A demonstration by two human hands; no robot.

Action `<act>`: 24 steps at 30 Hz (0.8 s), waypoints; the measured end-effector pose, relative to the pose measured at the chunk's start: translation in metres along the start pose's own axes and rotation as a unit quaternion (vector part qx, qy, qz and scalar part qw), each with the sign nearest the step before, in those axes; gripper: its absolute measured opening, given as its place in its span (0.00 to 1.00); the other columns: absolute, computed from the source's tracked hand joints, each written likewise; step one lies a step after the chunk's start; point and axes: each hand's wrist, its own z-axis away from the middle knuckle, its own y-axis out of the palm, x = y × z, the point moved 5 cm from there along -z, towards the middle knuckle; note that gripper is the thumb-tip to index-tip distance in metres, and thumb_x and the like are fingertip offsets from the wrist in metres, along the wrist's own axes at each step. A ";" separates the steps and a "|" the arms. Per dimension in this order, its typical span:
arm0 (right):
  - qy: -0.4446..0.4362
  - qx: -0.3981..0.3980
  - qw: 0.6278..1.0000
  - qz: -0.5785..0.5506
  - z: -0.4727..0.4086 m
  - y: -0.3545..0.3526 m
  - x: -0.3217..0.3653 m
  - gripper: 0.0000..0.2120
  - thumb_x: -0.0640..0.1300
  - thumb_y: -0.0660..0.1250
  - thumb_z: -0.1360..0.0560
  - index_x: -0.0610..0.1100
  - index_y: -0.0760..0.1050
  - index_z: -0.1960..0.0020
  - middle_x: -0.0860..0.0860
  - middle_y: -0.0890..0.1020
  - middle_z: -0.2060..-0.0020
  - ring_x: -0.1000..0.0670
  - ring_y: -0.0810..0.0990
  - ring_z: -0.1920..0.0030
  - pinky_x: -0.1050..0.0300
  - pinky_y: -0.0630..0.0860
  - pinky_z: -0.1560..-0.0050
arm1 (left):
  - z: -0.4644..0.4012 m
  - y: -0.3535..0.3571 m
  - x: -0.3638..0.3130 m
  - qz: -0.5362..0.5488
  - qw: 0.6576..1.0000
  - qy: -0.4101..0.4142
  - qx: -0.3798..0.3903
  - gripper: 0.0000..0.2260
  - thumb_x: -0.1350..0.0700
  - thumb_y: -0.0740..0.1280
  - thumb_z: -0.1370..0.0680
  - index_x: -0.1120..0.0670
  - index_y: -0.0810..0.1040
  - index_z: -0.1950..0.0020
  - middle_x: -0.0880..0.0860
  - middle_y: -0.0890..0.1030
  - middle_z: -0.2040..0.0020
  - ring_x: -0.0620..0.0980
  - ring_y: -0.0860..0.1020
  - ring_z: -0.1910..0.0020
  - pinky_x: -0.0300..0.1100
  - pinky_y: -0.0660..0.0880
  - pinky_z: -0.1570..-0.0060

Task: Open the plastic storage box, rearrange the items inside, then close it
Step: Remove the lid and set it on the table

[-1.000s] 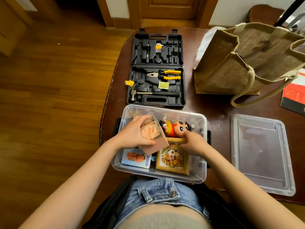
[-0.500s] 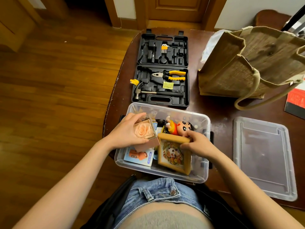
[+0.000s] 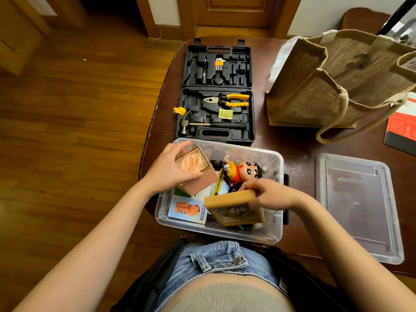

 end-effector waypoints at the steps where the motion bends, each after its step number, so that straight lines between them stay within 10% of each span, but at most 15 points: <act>1: -0.008 0.024 1.000 -0.003 -0.001 0.003 0.003 0.10 0.40 0.69 0.29 0.51 0.76 0.49 0.50 0.75 0.54 0.50 0.75 0.53 0.56 0.72 0.51 | 0.001 0.000 0.000 0.008 1.000 -0.004 -0.005 0.39 0.44 0.78 0.35 0.44 0.64 0.28 0.46 0.69 0.42 0.44 0.70 0.43 0.41 0.70 0.45; 7: 0.037 0.169 0.977 -0.121 -0.017 0.022 0.014 0.16 0.54 0.62 0.22 0.42 0.79 0.49 0.48 0.82 0.55 0.53 0.80 0.57 0.59 0.78 0.53 | 0.008 0.015 -0.004 -0.001 0.997 -0.010 0.073 0.39 0.42 0.77 0.35 0.41 0.63 0.28 0.43 0.69 0.41 0.44 0.70 0.41 0.45 0.71 0.41; 11: 0.060 -0.007 0.994 -0.092 -0.044 0.008 0.013 0.15 0.46 0.61 0.20 0.40 0.78 0.61 0.47 0.82 0.66 0.51 0.81 0.68 0.61 0.79 0.66 | 0.018 0.024 0.001 -0.031 0.990 -0.028 0.133 0.37 0.41 0.75 0.34 0.39 0.62 0.28 0.43 0.68 0.40 0.44 0.70 0.40 0.42 0.71 0.44; 14: 0.059 -0.127 0.990 -0.035 -0.065 -0.002 0.015 0.12 0.40 0.61 0.24 0.35 0.79 0.61 0.46 0.81 0.66 0.46 0.82 0.64 0.49 0.80 0.55 | 0.028 0.020 0.012 -0.030 0.989 -0.056 0.133 0.36 0.41 0.74 0.33 0.40 0.62 0.29 0.45 0.69 0.41 0.44 0.70 0.42 0.40 0.71 0.46; 24: 0.074 -0.056 0.986 0.138 -0.119 0.026 0.026 0.11 0.37 0.56 0.22 0.37 0.76 0.47 0.40 0.81 0.51 0.42 0.79 0.49 0.54 0.74 0.54 | 0.029 0.024 0.012 -0.074 0.974 -0.094 0.192 0.30 0.36 0.68 0.28 0.38 0.62 0.29 0.46 0.70 0.45 0.41 0.74 0.51 0.39 0.72 0.55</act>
